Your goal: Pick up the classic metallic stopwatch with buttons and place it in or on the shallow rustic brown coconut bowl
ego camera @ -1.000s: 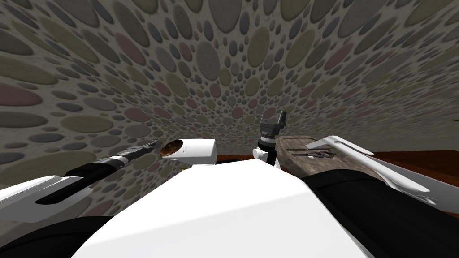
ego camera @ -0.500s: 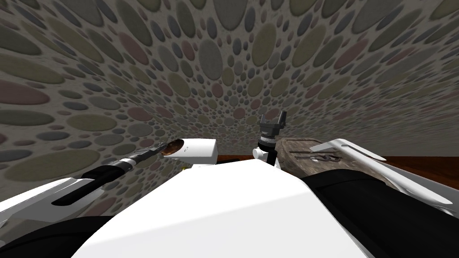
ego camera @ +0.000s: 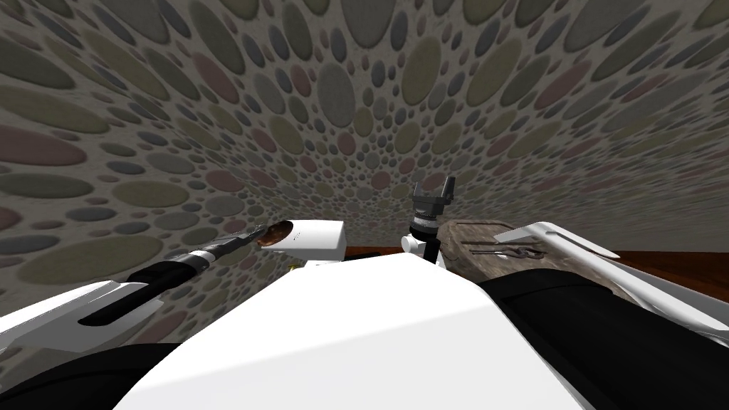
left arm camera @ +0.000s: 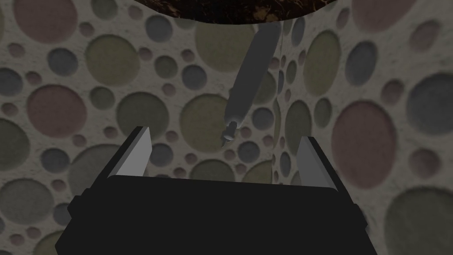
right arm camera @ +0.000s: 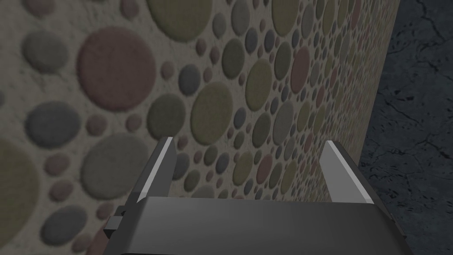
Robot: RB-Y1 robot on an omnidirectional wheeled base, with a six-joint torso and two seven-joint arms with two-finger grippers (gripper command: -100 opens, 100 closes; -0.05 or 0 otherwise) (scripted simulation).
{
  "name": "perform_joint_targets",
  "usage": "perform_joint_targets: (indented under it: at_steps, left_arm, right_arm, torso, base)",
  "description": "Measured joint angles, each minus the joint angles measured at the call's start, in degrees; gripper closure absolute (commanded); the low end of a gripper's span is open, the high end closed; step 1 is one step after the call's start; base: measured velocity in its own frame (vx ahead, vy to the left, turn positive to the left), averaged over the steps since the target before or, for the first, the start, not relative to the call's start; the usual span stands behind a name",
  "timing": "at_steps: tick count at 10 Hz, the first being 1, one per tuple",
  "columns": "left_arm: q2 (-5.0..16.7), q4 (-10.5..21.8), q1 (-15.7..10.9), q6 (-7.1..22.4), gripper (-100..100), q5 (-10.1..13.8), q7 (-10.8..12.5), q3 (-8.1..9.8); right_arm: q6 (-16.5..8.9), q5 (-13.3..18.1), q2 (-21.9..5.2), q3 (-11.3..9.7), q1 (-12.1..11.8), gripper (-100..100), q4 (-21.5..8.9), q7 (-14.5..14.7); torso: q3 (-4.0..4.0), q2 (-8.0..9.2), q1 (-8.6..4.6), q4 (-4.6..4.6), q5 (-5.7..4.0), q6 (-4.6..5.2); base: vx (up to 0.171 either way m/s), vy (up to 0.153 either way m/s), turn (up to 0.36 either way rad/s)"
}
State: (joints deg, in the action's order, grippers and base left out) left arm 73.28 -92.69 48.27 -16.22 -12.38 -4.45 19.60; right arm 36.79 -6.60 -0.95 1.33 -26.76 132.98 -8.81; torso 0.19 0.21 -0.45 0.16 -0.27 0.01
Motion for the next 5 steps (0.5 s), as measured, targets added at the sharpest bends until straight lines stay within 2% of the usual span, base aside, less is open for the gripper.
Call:
perform_joint_targets:
  at_steps: [1, 2, 5]
  left_arm:
    - [1.2, -0.5, 0.5, 0.2, -100, 0.4, 0.7, 0.53]
    - [2.6, -1.6, 2.1, 0.3, -100, 0.9, 1.6, 1.98]
    - [5.6, -3.0, 3.5, 0.8, -100, 2.0, 3.4, 3.46]
  right_arm:
    - [0.0, 0.0, 0.0, 0.0, 0.0, 0, 0.0, 0.0]
    - [0.0, 0.0, 0.0, 0.0, 0.0, 0, 0.0, 0.0]
    - [0.0, 0.0, 0.0, 0.0, 0.0, 0, 0.0, 0.0]
  torso:
    - [-0.03, -0.05, -0.02, -0.01, 0.0, 0.01]
    - [-0.05, -0.08, -0.03, -0.02, -0.01, 0.01]
    - [-0.02, -0.03, -0.05, -0.01, 0.0, 0.03]
  base:
    - [0.032, 0.001, 0.105]
    - [0.029, 0.001, 0.094]
    - [0.016, -0.011, 0.054]
